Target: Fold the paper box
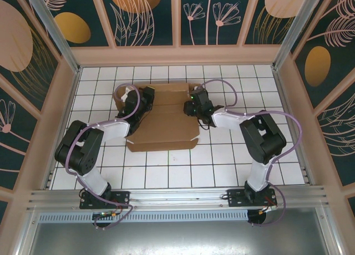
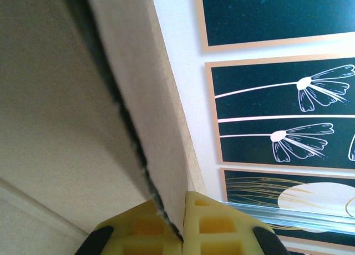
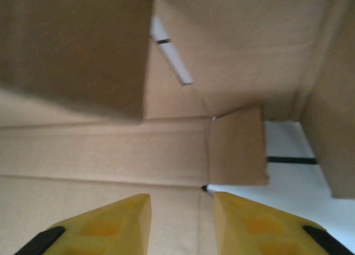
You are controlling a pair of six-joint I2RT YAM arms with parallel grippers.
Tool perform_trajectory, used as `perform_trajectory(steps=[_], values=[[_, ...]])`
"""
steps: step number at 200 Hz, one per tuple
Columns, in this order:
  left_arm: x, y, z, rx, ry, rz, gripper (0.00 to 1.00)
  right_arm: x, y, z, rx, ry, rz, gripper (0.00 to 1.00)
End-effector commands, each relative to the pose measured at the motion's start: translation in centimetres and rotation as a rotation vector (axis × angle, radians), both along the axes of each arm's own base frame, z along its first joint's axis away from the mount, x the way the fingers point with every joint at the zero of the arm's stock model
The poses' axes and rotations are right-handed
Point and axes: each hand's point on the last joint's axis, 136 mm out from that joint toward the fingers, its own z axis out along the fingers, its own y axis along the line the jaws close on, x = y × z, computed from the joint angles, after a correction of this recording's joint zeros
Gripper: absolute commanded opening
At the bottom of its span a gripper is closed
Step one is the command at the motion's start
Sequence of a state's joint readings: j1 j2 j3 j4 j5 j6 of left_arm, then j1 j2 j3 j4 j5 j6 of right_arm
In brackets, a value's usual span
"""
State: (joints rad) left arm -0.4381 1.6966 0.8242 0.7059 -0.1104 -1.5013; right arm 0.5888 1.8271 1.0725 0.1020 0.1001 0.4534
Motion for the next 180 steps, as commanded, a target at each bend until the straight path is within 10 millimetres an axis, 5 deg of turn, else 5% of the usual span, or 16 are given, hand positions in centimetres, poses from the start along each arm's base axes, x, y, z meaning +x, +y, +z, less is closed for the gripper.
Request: perform_trajectory(steps=[1,33,85,141,180], values=[[-0.6,0.2,-1.3,0.039,0.047,-0.003,0.00,2.2,-2.3,0.9,0.001,-0.050,-0.117,0.37],[-0.6,0.2,-1.4,0.039,0.046,-0.001,0.00,2.3,-2.9,-0.7,0.053,-0.013,-0.113,0.41],[-0.7,0.2,-1.4,0.035,0.044,-0.004,0.00,1.6,0.3,-1.8,0.220,0.068,0.005,0.42],[-1.1,-0.1,-1.2,0.029,0.024,-0.026,0.00,0.4,2.7,1.3,0.350,0.003,0.138,0.39],[-2.3,-0.1,-2.6,0.042,0.052,-0.035,0.00,-0.5,3.9,1.2,0.331,0.019,0.223,0.39]])
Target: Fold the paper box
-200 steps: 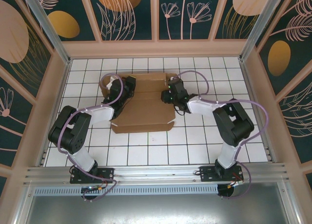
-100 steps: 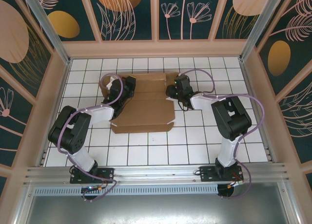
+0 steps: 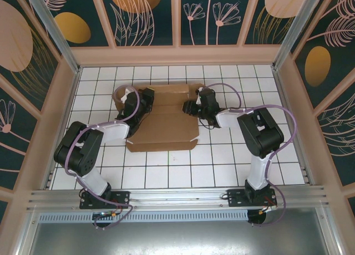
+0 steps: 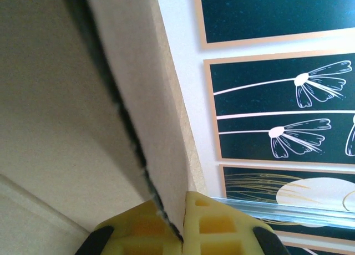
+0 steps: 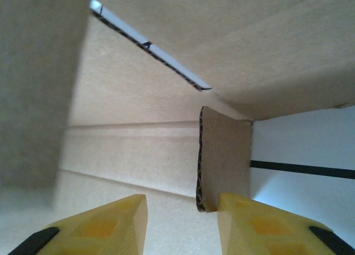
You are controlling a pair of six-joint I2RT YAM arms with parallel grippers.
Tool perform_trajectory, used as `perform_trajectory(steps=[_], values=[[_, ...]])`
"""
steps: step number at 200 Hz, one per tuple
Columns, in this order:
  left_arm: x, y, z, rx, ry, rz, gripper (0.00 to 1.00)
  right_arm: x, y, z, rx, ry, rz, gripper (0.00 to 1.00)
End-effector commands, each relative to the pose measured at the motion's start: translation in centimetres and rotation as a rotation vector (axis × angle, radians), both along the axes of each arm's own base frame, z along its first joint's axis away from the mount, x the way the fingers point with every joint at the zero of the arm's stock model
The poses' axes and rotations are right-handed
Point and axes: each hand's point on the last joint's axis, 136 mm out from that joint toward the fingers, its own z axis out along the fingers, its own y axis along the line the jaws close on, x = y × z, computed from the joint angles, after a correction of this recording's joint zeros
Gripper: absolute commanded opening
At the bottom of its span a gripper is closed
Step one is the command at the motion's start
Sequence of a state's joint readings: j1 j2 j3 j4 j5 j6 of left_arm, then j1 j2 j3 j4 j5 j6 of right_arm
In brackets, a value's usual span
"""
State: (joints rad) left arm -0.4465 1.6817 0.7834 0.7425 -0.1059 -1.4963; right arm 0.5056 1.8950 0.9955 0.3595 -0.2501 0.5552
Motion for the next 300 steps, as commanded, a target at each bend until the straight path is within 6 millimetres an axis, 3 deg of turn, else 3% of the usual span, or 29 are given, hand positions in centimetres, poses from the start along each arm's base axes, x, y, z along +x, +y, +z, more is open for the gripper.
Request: perform_trajectory(steps=[1,22,58,82,106,120,134,181,203,239,300], values=[[-1.5,0.0,-2.4,0.044,0.063,-0.020,0.00,-0.5,1.8,2.3,0.023,-0.060,0.090,0.39],[-2.0,0.4,-2.8,0.059,0.067,-0.017,0.00,-1.5,1.2,3.3,-0.040,-0.117,0.112,0.43],[-2.1,0.9,-2.8,0.076,0.081,0.001,0.00,-4.8,-0.5,8.0,-0.054,-0.259,0.177,0.44],[-1.5,0.6,-2.0,0.087,0.079,-0.001,0.00,-5.8,-4.7,11.5,-0.093,-0.391,0.068,0.38],[-1.3,0.3,-1.9,0.077,0.077,-0.006,0.00,-4.7,-11.6,13.6,-0.115,-0.477,-0.203,0.31],[-1.4,0.3,-2.1,0.075,0.079,-0.009,0.00,-2.8,-14.3,12.7,-0.172,-0.440,-0.281,0.29],[-1.5,0.3,-2.1,0.076,0.082,-0.009,0.00,-0.5,-15.3,10.8,-0.255,-0.385,-0.282,0.29],[-1.5,0.2,-1.6,0.075,0.078,-0.016,0.00,3.7,-13.3,5.0,-0.486,-0.341,-0.001,0.31],[-1.4,0.2,-1.6,0.075,0.076,-0.019,0.00,4.6,-11.6,4.0,-0.499,-0.365,0.113,0.30],[-1.3,-0.2,-1.4,0.062,0.074,-0.035,0.00,2.2,-7.6,4.8,-0.425,-0.501,0.361,0.32],[-1.1,-0.5,-1.2,0.053,0.066,-0.044,0.00,-0.7,-3.4,5.1,-0.371,-0.540,0.520,0.40]])
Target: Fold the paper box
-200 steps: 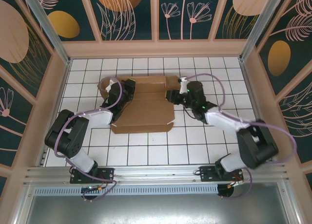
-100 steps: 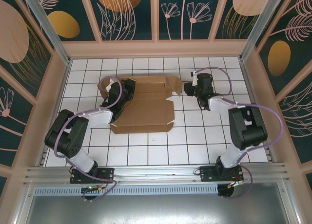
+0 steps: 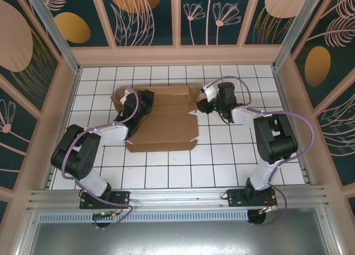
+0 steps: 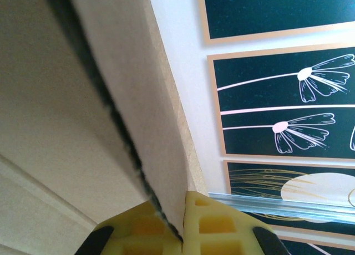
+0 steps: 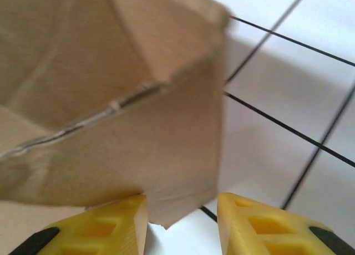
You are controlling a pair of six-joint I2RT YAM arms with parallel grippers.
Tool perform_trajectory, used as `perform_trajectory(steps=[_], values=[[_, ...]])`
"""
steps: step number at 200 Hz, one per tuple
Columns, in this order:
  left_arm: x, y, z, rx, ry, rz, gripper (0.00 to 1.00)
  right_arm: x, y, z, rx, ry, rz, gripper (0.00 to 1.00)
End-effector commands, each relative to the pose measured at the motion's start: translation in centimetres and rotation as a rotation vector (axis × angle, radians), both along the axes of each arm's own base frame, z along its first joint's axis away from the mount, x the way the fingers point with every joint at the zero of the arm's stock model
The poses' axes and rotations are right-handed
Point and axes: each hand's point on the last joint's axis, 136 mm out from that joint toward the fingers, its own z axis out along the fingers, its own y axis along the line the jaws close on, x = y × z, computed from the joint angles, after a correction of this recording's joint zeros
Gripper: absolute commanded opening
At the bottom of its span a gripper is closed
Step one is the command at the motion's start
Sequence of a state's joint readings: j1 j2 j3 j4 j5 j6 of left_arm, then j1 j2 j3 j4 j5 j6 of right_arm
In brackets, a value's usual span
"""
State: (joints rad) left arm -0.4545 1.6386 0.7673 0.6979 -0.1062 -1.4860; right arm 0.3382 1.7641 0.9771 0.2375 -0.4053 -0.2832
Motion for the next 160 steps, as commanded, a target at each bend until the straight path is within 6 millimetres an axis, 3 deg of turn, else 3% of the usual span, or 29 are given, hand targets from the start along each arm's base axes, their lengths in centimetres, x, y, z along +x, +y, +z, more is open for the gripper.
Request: perform_trajectory(steps=[1,67,125,141,160], values=[[-0.2,-0.6,-1.4,0.035,0.053,-0.034,0.00,-1.6,2.4,1.6,0.013,-0.051,0.113,0.40],[0.6,-1.1,-1.3,0.042,0.059,-0.044,0.00,-0.4,2.8,2.4,-0.024,-0.095,0.094,0.41],[0.7,-1.1,-1.1,0.061,0.054,-0.048,0.00,-1.4,3.2,2.7,-0.049,-0.145,0.188,0.39],[0.5,-1.1,-1.2,0.066,0.056,-0.050,0.00,-1.0,2.9,2.6,-0.074,-0.168,0.181,0.34],[0.2,-1.0,-1.4,0.069,0.053,-0.055,0.00,-0.4,2.8,2.1,-0.100,-0.161,0.159,0.19]])
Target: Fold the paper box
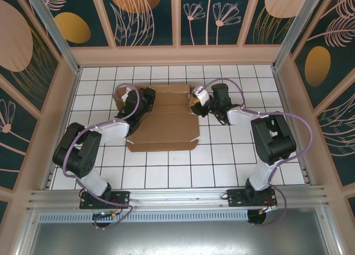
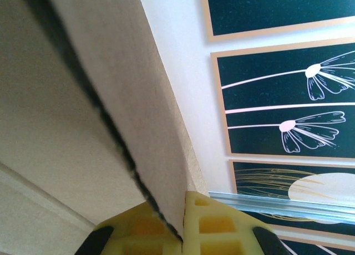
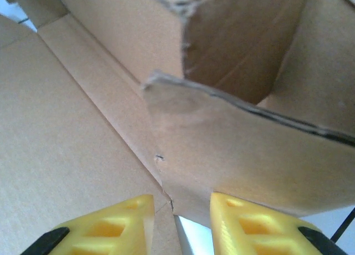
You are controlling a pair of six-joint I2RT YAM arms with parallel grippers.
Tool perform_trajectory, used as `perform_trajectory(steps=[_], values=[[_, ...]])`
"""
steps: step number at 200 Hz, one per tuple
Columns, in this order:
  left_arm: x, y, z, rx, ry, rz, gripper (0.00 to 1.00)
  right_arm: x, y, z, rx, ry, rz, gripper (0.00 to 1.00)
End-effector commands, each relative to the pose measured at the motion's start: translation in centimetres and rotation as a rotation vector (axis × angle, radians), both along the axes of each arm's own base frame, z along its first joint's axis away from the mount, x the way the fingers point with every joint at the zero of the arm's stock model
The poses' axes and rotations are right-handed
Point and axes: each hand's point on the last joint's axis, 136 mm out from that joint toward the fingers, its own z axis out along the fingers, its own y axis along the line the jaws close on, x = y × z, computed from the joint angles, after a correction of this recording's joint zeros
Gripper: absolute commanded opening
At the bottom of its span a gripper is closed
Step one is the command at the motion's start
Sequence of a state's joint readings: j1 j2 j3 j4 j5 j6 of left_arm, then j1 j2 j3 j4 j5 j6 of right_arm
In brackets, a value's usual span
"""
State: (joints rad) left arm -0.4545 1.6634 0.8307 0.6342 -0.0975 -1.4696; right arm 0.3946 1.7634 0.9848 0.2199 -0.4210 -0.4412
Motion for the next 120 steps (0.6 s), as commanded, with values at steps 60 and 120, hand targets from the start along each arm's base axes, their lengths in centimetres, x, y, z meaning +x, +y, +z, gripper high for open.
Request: perform_trajectory(steps=[60,120], values=[[-1.5,-0.6,-1.8,0.081,0.027,-0.091,0.00,-1.9,1.5,-0.2,-0.012,-0.054,-0.001,0.12],[-1.4,-0.4,-2.6,0.150,0.062,-0.090,0.00,-4.3,0.7,2.6,0.031,-0.128,0.011,0.24]])
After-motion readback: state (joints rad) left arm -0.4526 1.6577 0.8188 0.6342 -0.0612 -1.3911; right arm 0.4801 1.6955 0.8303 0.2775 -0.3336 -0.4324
